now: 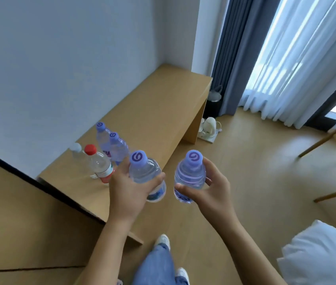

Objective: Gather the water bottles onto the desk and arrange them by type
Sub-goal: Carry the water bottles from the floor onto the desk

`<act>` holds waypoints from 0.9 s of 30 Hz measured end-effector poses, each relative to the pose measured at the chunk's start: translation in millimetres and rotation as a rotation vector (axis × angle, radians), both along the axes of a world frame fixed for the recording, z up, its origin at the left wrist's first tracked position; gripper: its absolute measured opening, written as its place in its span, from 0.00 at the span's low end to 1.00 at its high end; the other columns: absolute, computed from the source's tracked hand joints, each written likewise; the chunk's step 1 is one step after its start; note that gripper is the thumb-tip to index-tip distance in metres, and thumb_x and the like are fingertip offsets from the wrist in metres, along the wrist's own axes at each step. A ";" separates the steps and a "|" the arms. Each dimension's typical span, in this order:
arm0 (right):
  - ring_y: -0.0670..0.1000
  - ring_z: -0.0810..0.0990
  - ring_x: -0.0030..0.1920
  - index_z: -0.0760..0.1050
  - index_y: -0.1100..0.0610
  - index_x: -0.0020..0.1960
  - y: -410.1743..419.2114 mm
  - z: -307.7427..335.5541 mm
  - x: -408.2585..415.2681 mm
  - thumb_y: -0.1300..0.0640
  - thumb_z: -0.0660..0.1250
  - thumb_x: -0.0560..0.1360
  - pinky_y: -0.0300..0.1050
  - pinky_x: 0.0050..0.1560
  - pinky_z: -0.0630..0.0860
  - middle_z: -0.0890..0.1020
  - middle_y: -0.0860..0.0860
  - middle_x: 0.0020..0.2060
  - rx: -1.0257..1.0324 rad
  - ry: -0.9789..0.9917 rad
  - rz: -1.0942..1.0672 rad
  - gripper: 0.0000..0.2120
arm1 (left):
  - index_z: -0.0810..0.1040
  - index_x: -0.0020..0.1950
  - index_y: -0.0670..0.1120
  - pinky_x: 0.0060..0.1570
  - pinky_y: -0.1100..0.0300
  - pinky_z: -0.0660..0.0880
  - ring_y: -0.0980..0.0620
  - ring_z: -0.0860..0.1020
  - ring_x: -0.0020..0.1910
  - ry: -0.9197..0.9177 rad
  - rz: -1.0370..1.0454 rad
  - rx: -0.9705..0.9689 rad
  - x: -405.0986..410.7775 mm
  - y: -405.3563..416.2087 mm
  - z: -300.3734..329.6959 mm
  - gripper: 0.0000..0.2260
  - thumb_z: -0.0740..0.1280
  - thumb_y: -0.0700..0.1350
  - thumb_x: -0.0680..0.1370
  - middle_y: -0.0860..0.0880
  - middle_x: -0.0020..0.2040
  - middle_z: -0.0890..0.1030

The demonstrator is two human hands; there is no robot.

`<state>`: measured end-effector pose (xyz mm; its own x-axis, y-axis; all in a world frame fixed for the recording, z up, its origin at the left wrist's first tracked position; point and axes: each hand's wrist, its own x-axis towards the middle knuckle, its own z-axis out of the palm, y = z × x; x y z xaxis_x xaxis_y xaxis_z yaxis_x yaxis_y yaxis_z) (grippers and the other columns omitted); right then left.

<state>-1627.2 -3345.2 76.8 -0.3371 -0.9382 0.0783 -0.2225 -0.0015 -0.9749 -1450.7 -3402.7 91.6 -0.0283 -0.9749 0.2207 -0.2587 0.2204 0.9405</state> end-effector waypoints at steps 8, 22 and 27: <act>0.43 0.83 0.52 0.76 0.50 0.64 -143.3 5.3 -26.3 0.58 0.82 0.64 0.34 0.51 0.78 0.84 0.42 0.51 -0.023 0.014 0.073 0.31 | 0.81 0.47 0.45 0.40 0.62 0.77 0.56 0.82 0.38 0.066 0.069 0.030 -16.8 -135.5 17.5 0.16 0.82 0.40 0.65 0.51 0.41 0.84; 0.40 0.82 0.38 0.78 0.47 0.54 -402.6 45.9 40.6 0.62 0.79 0.63 0.31 0.36 0.76 0.84 0.44 0.39 -0.056 0.068 0.525 0.24 | 0.80 0.48 0.57 0.42 0.69 0.78 0.62 0.81 0.43 0.096 0.527 -0.068 71.6 -291.7 70.6 0.20 0.80 0.49 0.59 0.62 0.43 0.83; 0.40 0.82 0.41 0.76 0.44 0.53 -457.3 40.5 108.4 0.55 0.78 0.62 0.36 0.40 0.80 0.83 0.42 0.42 -0.014 0.096 0.796 0.22 | 0.79 0.47 0.54 0.44 0.62 0.79 0.59 0.81 0.42 0.045 0.791 -0.036 126.6 -299.2 58.1 0.19 0.80 0.48 0.59 0.56 0.43 0.84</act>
